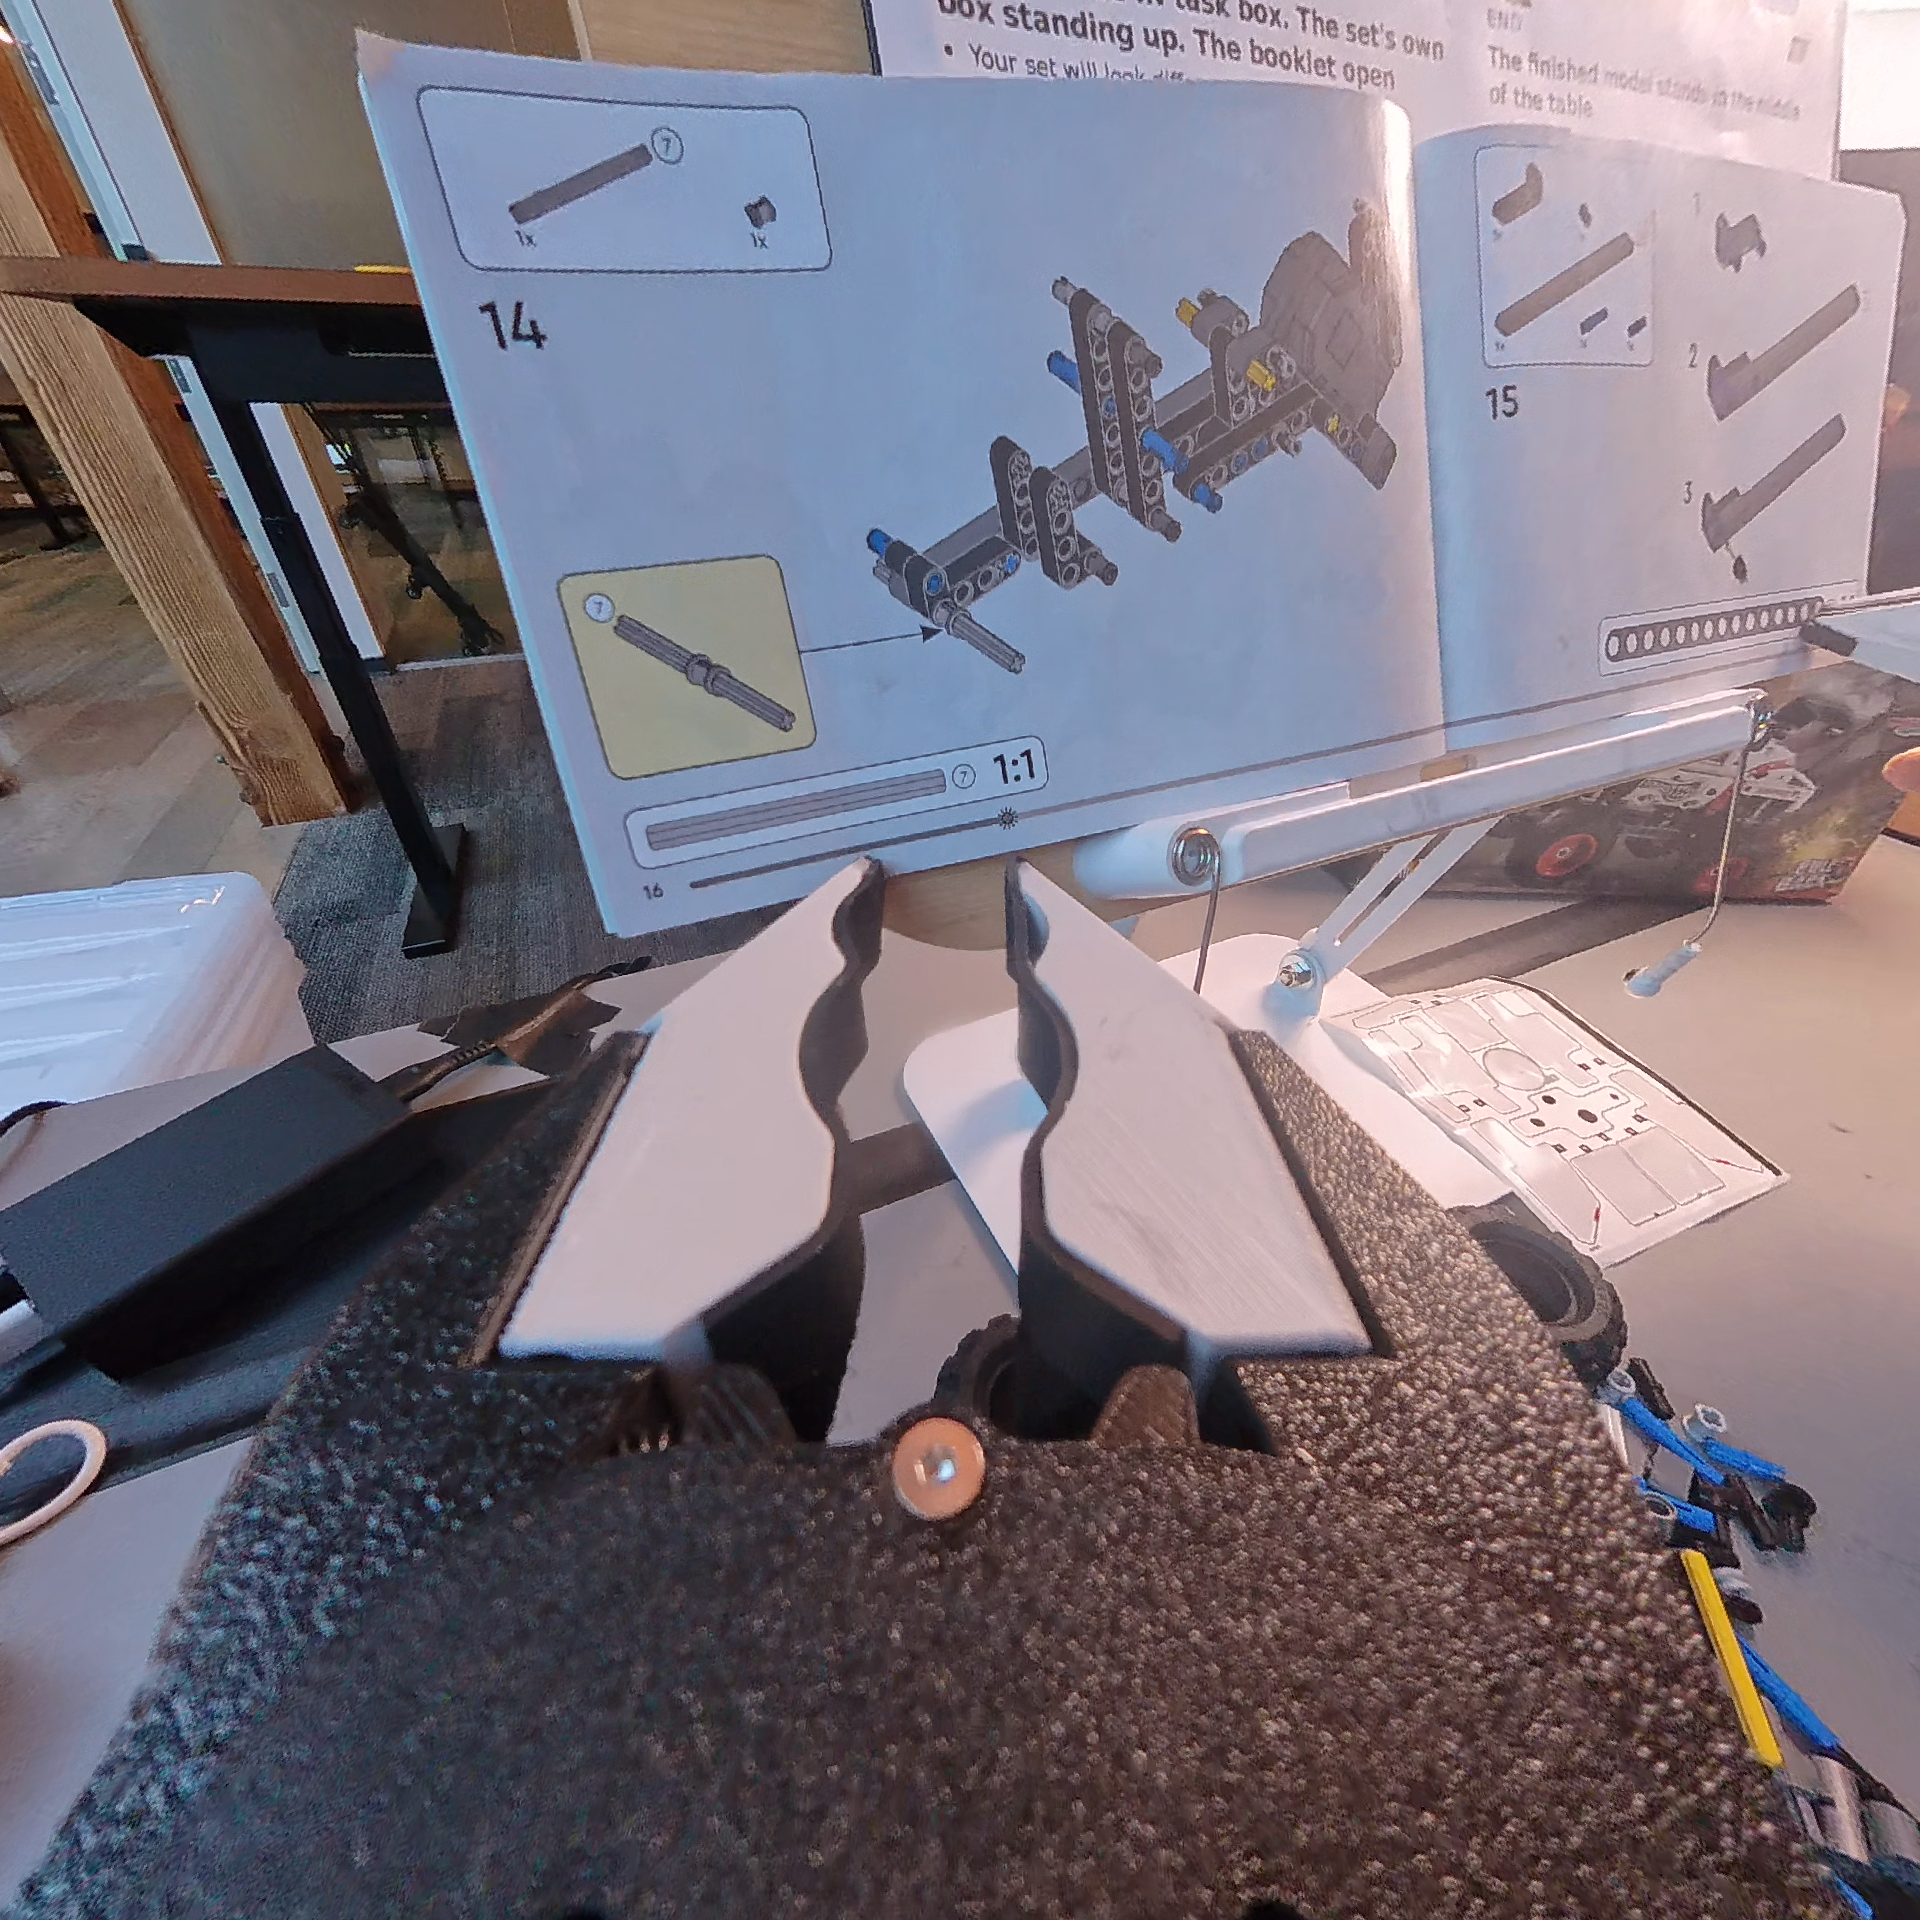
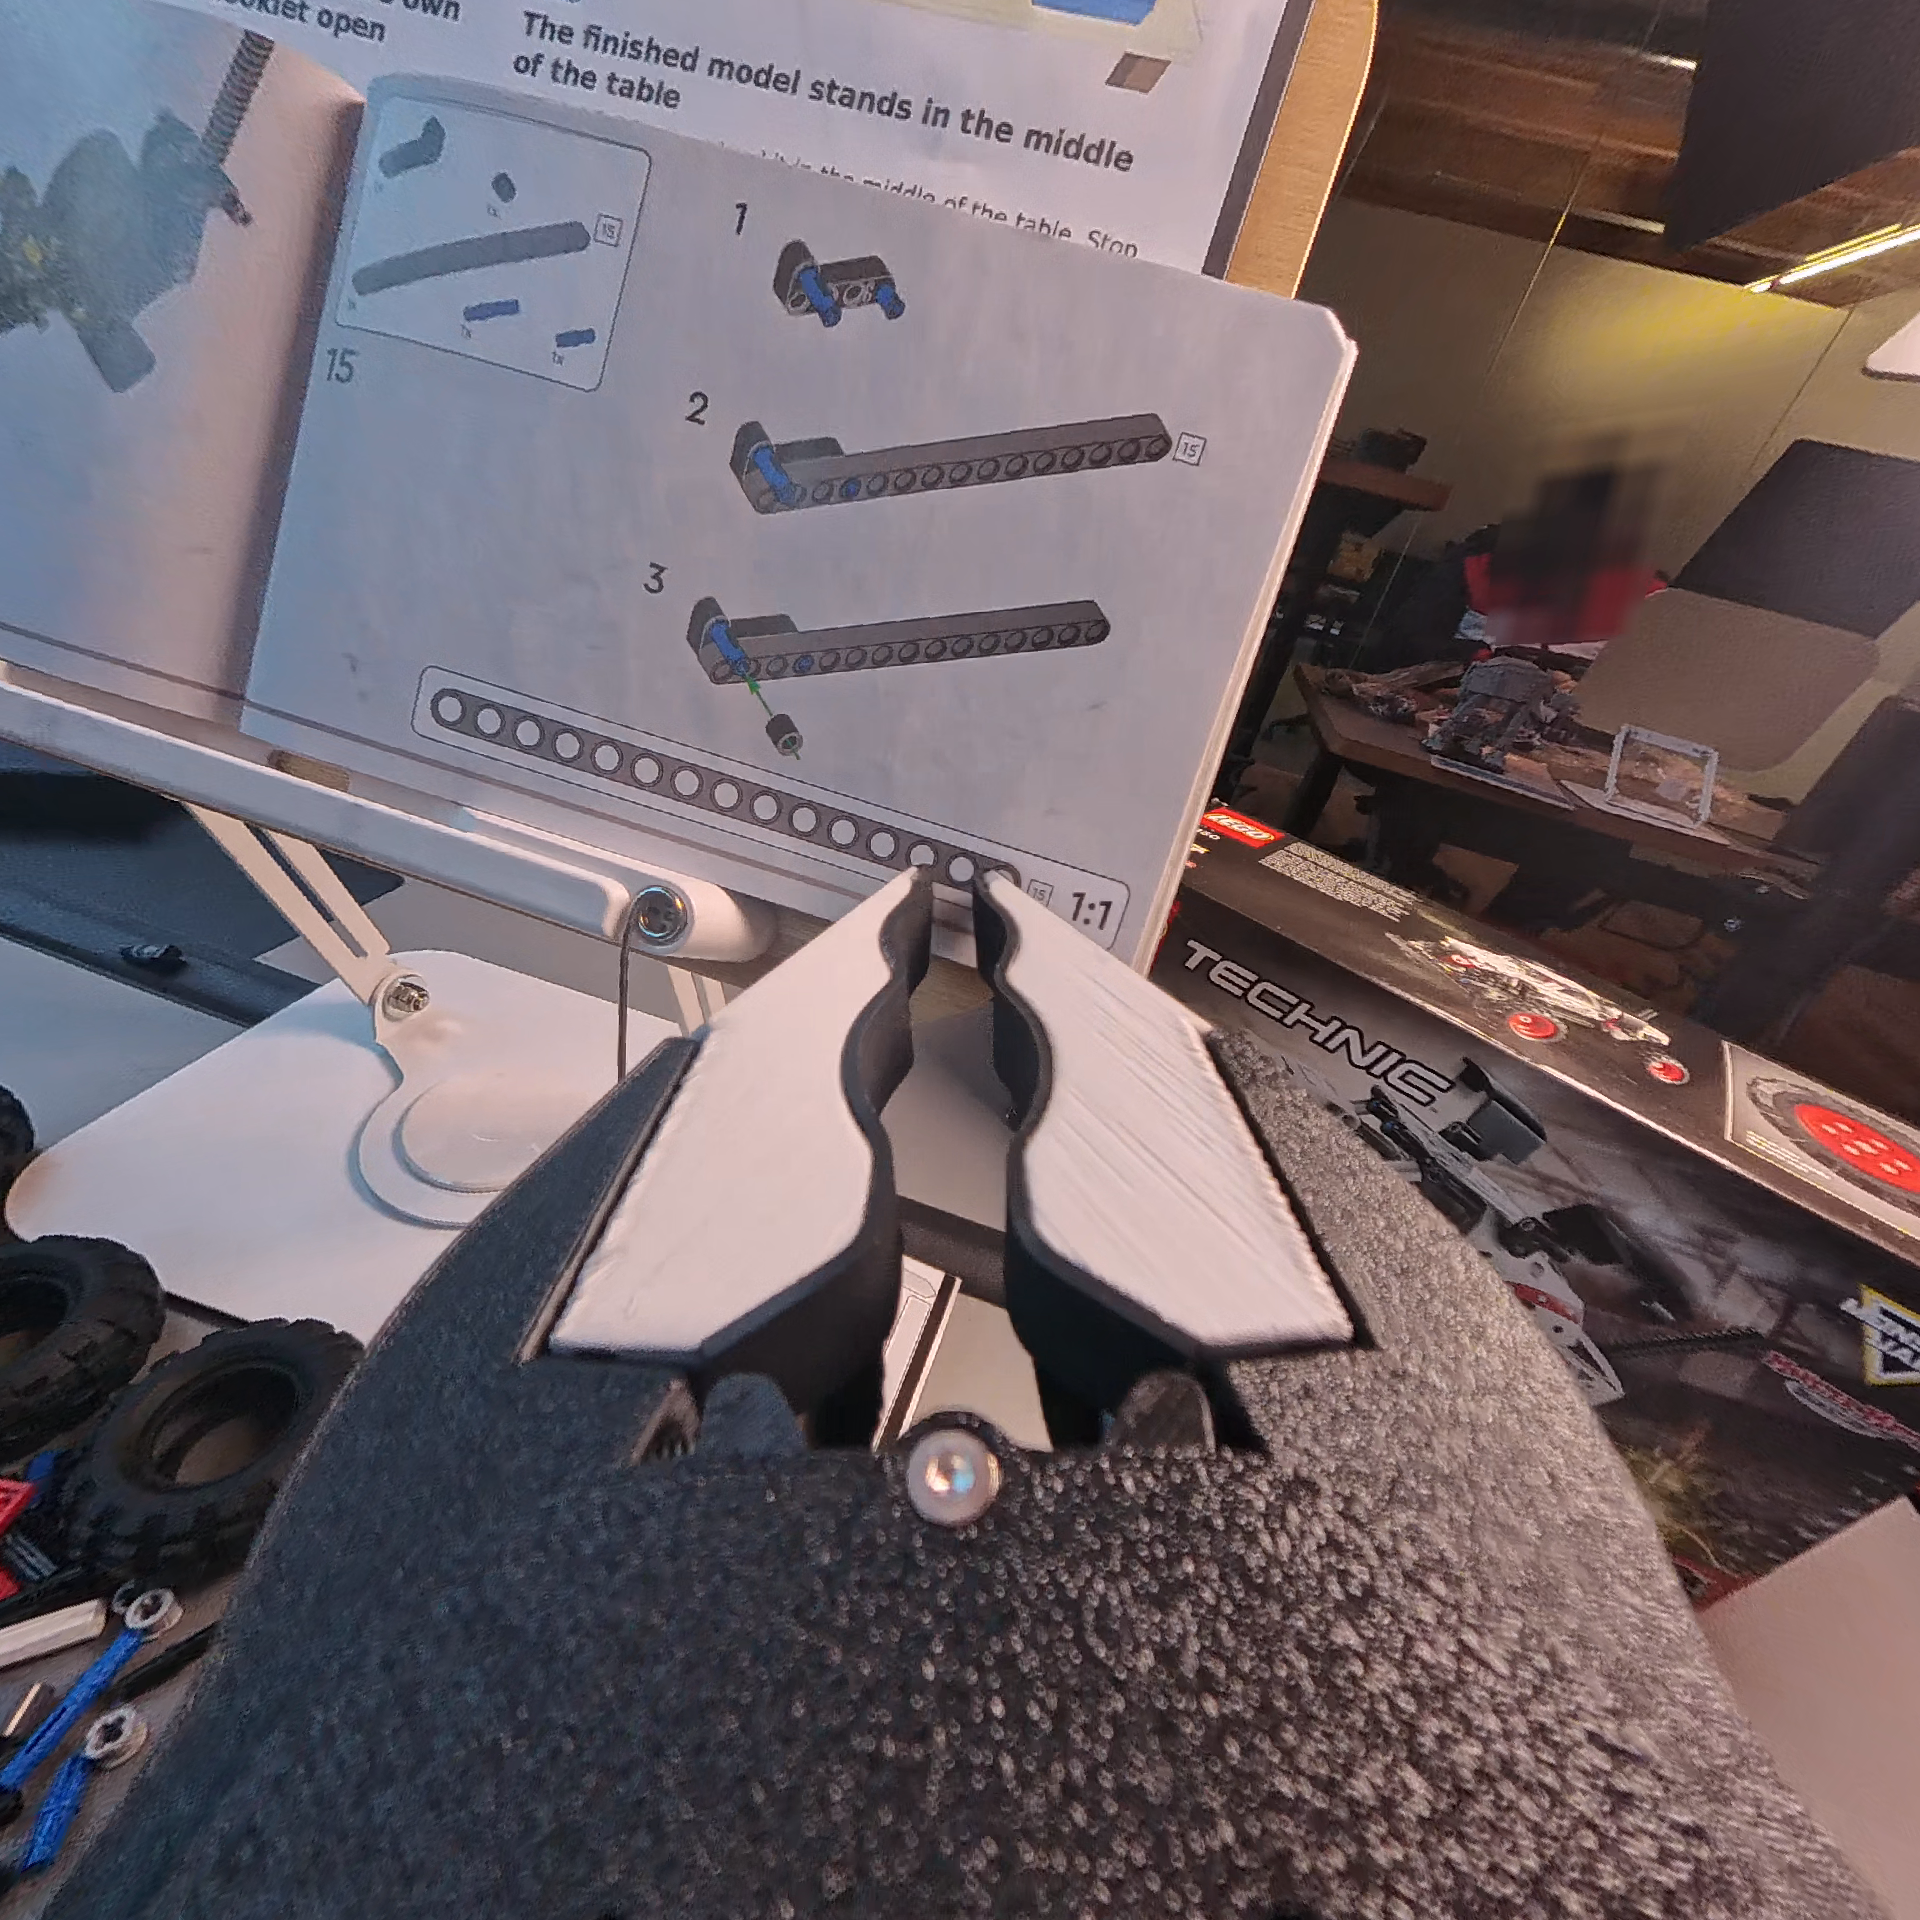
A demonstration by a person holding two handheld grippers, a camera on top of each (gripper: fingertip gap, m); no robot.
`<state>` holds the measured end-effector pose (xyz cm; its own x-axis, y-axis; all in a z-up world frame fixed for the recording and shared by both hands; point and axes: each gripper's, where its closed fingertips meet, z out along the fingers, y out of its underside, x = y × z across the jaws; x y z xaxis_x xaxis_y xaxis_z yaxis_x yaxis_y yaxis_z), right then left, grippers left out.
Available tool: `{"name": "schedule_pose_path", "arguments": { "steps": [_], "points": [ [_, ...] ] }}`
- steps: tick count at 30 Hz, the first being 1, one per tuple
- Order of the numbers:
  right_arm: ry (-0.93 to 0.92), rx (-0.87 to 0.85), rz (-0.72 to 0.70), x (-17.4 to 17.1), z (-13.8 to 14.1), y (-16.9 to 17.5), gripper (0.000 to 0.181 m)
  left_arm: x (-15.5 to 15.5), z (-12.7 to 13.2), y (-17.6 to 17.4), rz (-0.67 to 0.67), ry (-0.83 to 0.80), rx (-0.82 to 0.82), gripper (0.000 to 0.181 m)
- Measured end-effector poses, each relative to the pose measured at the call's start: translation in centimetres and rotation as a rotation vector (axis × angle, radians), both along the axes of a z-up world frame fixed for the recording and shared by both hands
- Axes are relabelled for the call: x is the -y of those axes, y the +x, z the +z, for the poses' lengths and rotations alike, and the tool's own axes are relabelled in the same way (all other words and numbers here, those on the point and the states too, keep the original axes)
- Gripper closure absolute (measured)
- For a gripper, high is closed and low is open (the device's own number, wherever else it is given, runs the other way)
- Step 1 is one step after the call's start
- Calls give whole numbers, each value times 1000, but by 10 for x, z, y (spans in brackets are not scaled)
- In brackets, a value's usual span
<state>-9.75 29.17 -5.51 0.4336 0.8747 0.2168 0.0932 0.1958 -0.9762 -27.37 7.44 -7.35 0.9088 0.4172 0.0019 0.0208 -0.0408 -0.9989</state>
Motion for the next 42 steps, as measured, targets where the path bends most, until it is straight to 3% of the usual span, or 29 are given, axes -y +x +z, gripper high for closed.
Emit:
{"name": "schedule_pose_path", "arguments": {
  "steps": [9,15,20,23,27,30,34,38,42],
  "points": [
    [69,-86,126,58,39,-4,161,8,13,5,2,33,-30,154],
    [39,-94,223,92,43,-13,155,11,44,30,-35,99,-81,154],
    [-24,-1,145,83,22,-23,138,5,42,41,-21,49,-103,154],
    [-24,-6,175,92,29,-11,140,2,34,42,-11,-2,-104,152],
    [89,32,307,137,47,32,145,0,36,58,-72,-36,-85,148],
    [98,126,376,167,25,83,145,-2,40,90,-193,-73,-61,146],
    [60,295,427,193,-35,163,149,-2,29,158,-430,-173,-98,144],
    [91,491,434,207,-98,232,153,17,-20,231,-642,-307,-111,142],
    [162,603,370,211,-136,267,154,50,-83,296,-817,-445,-63,138]
  ]
}}
